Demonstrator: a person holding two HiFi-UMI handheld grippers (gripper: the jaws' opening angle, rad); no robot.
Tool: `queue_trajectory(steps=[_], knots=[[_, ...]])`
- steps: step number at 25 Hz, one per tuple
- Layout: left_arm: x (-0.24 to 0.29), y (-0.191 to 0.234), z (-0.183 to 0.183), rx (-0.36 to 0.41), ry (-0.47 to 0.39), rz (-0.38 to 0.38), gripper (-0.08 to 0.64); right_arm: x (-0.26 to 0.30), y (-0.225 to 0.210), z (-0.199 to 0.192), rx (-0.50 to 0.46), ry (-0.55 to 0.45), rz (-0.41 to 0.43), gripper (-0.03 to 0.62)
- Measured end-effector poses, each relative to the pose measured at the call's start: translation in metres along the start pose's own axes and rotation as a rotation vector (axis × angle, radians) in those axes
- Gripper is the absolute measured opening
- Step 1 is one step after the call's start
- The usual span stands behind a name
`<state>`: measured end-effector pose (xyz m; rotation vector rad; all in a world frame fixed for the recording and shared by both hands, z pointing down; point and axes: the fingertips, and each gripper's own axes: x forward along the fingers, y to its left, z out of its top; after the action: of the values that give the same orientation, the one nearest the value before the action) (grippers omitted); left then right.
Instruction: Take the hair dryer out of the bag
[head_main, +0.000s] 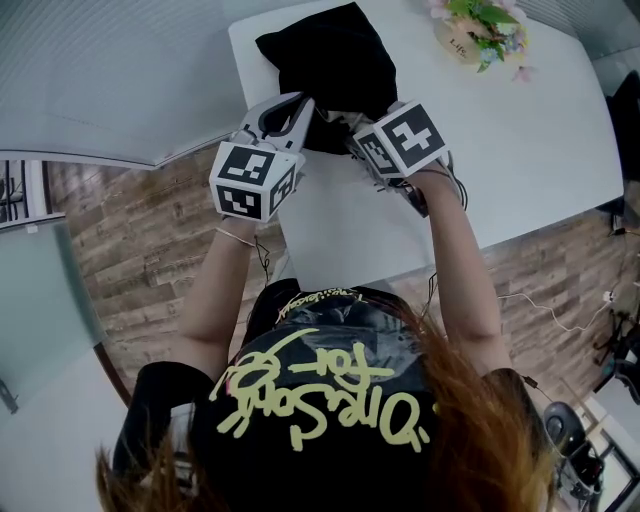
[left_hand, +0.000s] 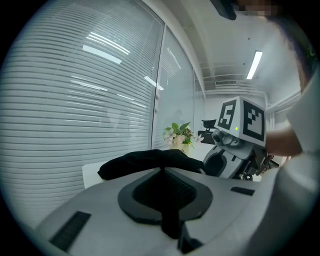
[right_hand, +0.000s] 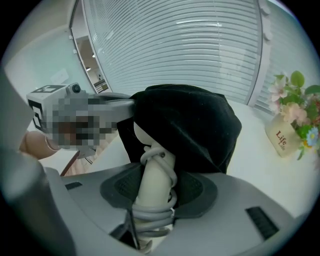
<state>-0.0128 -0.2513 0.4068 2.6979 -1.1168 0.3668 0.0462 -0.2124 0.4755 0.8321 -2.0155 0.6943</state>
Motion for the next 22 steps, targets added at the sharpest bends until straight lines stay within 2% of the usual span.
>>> queue_trajectory(steps=[15, 22], knots=[[-0.001, -0.017, -0.009, 0.000, 0.030, 0.061, 0.015, -0.017, 0.004, -0.040, -0.084, 0.027, 0.032, 0.189], [-0.011, -0.017, -0.005, 0.004, 0.025, 0.101, 0.012, -0.023, 0.026, -0.055, -0.156, 0.037, 0.063, 0.189]])
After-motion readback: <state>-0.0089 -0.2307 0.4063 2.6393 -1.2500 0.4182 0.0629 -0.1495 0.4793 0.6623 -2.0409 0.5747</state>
